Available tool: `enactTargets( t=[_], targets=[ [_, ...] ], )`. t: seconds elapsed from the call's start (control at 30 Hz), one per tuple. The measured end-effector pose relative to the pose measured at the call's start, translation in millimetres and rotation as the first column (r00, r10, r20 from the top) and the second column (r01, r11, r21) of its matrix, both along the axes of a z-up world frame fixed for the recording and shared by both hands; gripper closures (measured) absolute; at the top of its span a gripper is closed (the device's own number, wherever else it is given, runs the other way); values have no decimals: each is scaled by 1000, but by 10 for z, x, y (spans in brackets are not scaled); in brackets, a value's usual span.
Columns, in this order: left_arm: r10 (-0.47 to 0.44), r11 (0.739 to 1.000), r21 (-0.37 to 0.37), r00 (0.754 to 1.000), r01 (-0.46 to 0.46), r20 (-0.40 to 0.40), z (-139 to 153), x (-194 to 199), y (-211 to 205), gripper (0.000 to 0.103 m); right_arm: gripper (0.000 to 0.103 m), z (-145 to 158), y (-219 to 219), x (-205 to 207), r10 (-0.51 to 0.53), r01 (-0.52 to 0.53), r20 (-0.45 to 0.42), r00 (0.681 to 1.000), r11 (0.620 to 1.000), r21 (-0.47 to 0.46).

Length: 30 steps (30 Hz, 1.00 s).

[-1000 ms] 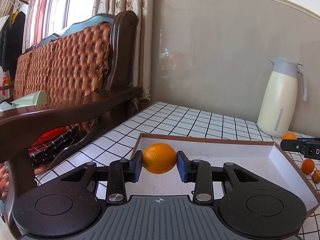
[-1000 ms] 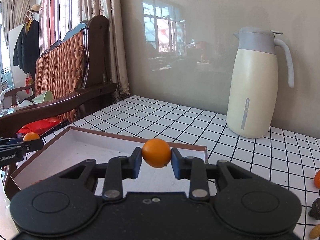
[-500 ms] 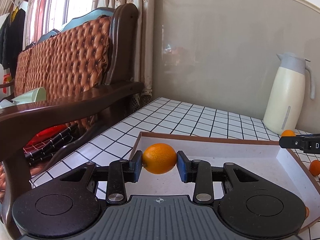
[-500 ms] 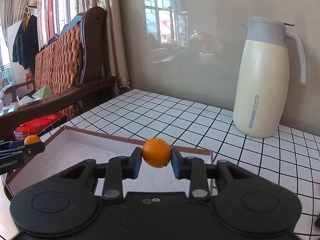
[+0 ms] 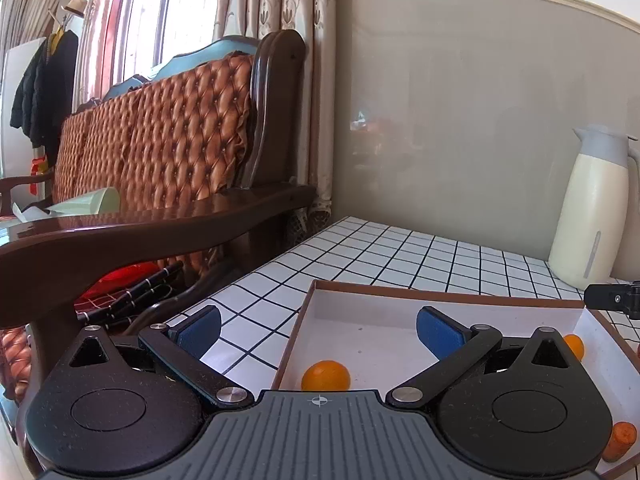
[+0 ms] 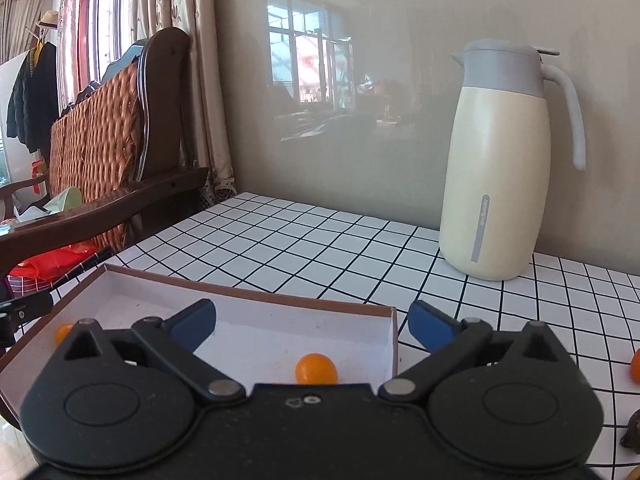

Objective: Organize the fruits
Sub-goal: 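Withdraw the left gripper from the box back toward the table fruits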

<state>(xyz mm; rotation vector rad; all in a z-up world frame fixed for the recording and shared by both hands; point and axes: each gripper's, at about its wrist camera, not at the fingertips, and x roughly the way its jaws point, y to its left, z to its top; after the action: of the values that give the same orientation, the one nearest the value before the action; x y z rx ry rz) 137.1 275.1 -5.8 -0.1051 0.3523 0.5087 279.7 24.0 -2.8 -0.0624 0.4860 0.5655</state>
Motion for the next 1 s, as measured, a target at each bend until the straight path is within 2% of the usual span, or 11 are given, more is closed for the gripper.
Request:
enactTargets(
  t=[0.63,1.0],
  targets=[
    [12,1000,-24,1000,-12,-13,-9,-41,38,0,6,-11,-29,-88,16,-16,-29,999,1000,3],
    [-7,1000,3,1000,7,8,89,-242,-214,0,6,92,-134,-342,33,-32,-30,999,999,23]
  ],
)
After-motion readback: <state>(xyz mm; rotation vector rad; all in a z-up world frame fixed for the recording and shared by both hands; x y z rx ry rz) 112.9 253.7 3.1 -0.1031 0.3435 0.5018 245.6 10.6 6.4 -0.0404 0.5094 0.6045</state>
